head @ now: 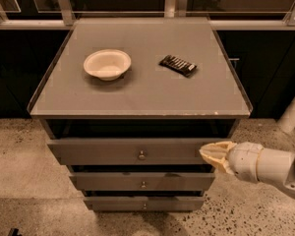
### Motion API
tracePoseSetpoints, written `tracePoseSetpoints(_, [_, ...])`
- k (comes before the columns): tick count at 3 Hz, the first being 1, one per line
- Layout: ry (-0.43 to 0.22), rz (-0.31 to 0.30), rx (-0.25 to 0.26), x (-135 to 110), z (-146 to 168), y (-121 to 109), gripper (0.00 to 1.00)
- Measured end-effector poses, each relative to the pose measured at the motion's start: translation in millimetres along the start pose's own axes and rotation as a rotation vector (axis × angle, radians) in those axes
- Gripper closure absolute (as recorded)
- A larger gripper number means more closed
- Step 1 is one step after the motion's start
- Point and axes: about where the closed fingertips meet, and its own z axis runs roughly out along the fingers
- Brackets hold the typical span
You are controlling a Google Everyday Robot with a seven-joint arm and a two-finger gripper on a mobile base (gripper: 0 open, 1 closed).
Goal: Open top drawer
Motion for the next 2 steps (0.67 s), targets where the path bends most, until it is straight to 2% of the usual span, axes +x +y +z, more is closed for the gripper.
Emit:
tracePoseSetpoints(1, [-0.046,-0.066,0.035,-19.8,23.4,-20.5,1.0])
tracePoseSetpoints(2, [-0.046,-0.066,0.035,-19.8,23.4,-20.5,1.0])
